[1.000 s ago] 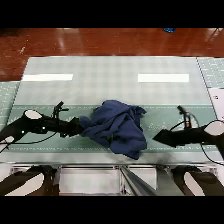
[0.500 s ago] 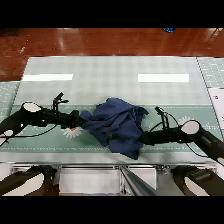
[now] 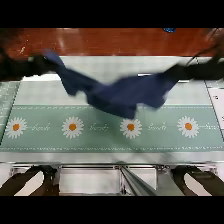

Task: Fold the shirts.

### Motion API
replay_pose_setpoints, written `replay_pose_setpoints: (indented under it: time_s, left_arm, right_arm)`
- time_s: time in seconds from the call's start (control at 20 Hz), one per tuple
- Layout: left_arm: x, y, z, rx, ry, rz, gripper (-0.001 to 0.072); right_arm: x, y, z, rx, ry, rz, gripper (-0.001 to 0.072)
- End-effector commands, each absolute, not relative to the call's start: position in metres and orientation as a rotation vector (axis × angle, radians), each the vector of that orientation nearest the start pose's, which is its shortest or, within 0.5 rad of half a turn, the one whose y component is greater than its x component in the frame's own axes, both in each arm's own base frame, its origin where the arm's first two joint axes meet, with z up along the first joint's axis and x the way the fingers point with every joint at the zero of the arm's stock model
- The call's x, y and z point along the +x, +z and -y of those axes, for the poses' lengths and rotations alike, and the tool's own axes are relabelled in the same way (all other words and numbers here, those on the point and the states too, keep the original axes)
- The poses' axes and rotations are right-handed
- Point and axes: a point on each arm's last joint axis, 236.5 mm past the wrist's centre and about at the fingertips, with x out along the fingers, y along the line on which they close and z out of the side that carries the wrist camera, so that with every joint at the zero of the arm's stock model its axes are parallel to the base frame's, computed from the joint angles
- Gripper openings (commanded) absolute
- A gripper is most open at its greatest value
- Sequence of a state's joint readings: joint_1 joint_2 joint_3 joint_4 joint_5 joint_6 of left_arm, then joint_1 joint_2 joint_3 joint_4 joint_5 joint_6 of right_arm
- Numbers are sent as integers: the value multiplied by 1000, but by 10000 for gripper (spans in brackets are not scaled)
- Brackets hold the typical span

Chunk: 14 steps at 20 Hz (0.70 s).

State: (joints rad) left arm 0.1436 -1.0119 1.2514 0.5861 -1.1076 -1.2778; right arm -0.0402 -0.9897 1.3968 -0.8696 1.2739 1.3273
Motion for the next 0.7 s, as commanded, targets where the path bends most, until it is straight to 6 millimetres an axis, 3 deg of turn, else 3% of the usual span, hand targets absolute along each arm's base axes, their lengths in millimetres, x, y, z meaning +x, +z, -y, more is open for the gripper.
replay_pose_setpoints:
  time_s: [0.0,0.15,0.25,0.4,0.5,0.65]
  left_arm:
    - [354,415,104,-428,-593,-252,16]
    - [300,503,102,-301,-579,-27,17]
    - [267,533,93,-213,-507,71,16]
    - [223,548,71,-94,-313,144,17]
    - [202,536,63,-13,-222,107,17]
    - [189,498,50,15,-141,-29,17]
  right_arm:
    - [318,405,-85,115,457,-422,23]
    - [266,483,-80,21,392,-198,23]
    - [233,496,-67,-26,297,-144,24]
    - [188,486,-37,-32,122,-178,24]
    - [170,471,-30,-14,77,-209,24]
    - [165,403,-41,56,127,-435,24]
